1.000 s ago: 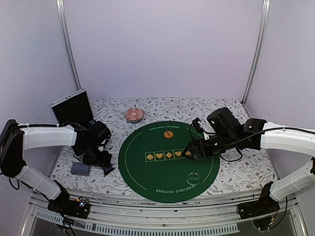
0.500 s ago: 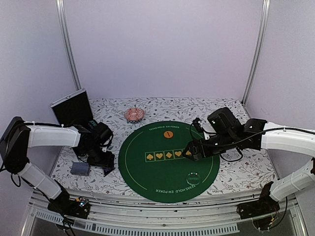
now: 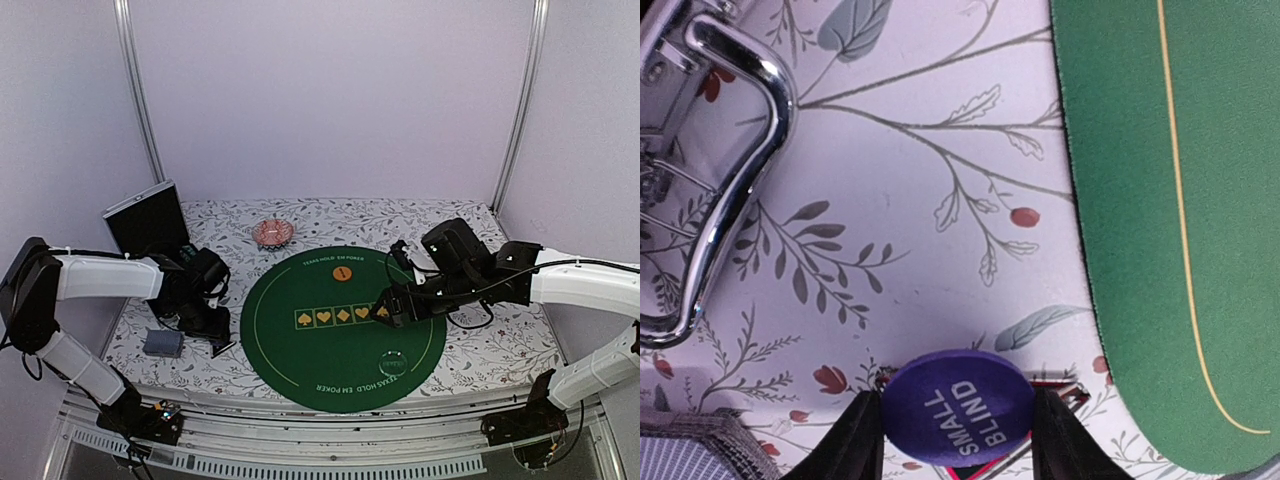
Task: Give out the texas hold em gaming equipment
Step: Pick up the small blind button from the center of the board, then place the small blind button in the small blind area.
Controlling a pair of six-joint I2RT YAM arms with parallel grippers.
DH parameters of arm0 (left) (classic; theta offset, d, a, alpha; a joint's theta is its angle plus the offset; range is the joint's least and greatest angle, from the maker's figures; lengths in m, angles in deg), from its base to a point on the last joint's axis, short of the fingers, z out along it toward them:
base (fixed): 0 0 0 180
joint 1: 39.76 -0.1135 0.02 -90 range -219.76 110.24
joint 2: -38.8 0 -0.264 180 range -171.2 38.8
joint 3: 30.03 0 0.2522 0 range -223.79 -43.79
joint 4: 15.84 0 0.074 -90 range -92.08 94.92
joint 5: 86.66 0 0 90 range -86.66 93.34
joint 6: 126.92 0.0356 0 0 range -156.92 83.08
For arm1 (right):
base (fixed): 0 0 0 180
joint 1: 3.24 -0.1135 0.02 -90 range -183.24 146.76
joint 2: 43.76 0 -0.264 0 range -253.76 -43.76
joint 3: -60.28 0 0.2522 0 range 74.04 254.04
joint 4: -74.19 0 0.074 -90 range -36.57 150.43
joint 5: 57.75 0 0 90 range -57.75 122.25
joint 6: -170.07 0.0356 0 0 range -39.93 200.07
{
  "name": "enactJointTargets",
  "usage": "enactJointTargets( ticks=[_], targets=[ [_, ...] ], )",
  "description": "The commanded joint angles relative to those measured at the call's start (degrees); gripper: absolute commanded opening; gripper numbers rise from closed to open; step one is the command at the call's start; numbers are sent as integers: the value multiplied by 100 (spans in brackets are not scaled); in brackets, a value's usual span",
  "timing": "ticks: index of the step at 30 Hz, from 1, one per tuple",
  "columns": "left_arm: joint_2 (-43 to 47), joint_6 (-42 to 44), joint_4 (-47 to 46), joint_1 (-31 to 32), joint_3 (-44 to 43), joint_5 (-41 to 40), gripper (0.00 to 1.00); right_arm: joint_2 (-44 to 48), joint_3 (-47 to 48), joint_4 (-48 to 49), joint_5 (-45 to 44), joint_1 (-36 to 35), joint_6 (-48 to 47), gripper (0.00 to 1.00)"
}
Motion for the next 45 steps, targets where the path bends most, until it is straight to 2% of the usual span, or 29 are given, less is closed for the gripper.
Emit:
enactJointTargets(
  ticks=[1, 10, 19, 27, 34, 38, 42, 45],
  targets=[
    [14, 47, 68, -59, 50, 7, 43, 52, -7, 102, 33, 29, 29, 99],
    [262, 70, 368, -64, -207, -390, 42, -24, 95, 102, 42, 35, 12, 99],
    [371, 423, 17, 14, -423, -24, 40, -88, 167, 102, 50, 31, -10, 99],
    [-707, 1137, -467, 651, -1244, 61, 39, -118, 280, 54, 30, 32, -24, 99],
    [-1636, 1313, -556, 845, -1714, 266, 40, -40, 285, -50, -40, 27, 59, 99],
    [-1783, 1366, -584, 869, -1826, 387, 49, -7, 298, -86, -89, 35, 77, 99],
    [-1640, 1376, -491, 861, -1936, 644, 74, -76, 415, -130, -114, 31, 40, 99],
    [-1463, 1415, -252, 807, -2137, 702, 84, -112, 524, -143, -155, 35, -20, 99]
  ],
)
